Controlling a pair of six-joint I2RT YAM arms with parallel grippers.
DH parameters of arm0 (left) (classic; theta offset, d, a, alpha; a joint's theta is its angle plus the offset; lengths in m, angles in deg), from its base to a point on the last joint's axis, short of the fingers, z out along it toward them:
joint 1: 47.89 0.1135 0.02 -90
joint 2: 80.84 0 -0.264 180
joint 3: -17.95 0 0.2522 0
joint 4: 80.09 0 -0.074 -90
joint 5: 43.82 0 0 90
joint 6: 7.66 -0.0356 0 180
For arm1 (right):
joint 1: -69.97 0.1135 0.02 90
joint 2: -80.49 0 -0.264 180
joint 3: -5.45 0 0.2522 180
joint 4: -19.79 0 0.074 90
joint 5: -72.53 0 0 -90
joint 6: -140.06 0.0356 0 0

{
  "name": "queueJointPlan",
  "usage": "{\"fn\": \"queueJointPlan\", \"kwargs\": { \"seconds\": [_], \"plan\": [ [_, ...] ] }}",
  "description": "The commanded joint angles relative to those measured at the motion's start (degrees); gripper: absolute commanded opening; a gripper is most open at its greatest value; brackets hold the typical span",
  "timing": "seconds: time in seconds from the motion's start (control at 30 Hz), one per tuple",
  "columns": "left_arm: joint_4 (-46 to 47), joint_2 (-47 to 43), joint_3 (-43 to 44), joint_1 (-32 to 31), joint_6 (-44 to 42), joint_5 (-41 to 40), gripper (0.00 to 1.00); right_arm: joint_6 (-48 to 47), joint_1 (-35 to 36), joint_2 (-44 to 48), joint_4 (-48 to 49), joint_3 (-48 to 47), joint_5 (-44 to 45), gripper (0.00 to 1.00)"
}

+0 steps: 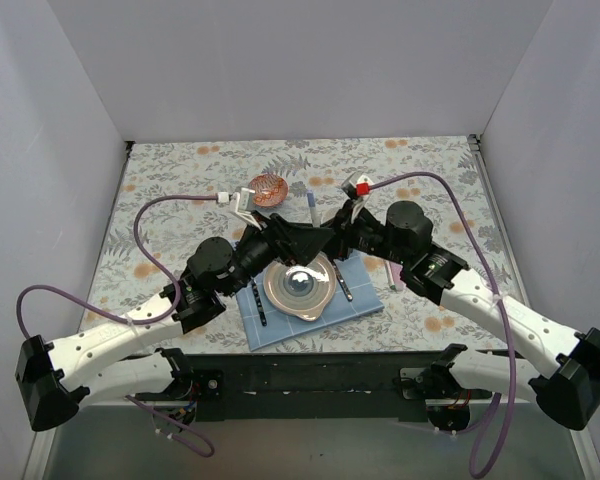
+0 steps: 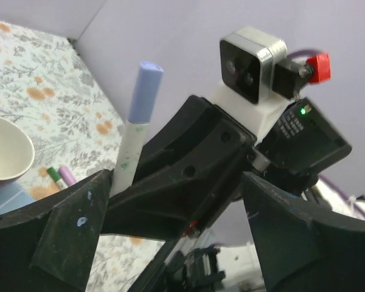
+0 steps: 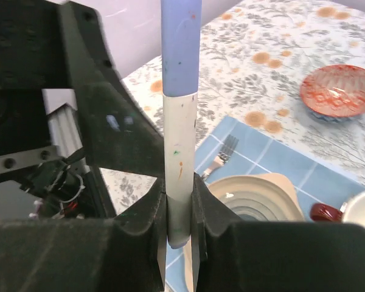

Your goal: Insert the pens into the pen caps

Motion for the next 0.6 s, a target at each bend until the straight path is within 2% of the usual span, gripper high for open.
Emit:
{"fn": "queueJointPlan", "kwargs": {
  "seconds": [0.0,0.07,0.23,0.27,0.33,0.4,0.57],
  "plan": [
    [-16.1,-0.8,7.1,-2.1,-9.1,5.9,0.91,1.0,-2.9,3.7,0.5,2.5,10.1,0.01],
    [-17.9,-1.5,7.3,-2.0,-10.9,3.8,0.98,0.3,-7.1,4.9,-6.6,2.2,12.0,0.01],
    [-22.6,-3.9,6.6,-2.0,-19.5,-3.8,0.98,-3.3,-18.9,5.7,-19.9,2.2,17.1,0.01],
    [-24.4,-4.2,6.6,-2.0,-19.6,-8.6,0.98,-5.4,-20.5,5.1,-24.0,2.0,19.3,0.01],
    [-27.3,-4.4,6.6,-2.0,-21.5,-12.8,0.98,-7.3,-24.3,2.4,-27.9,1.3,20.5,0.01],
    [-29.4,-4.1,6.7,-1.8,-24.6,-16.1,0.98,-9.3,-26.2,-1.6,-32.6,0.4,21.5,0.01],
    [-34.7,-2.9,5.4,-1.7,-28.4,-21.8,0.98,-9.8,-29.4,-8.8,-36.3,1.9,26.0,0.02]
  ]
}}
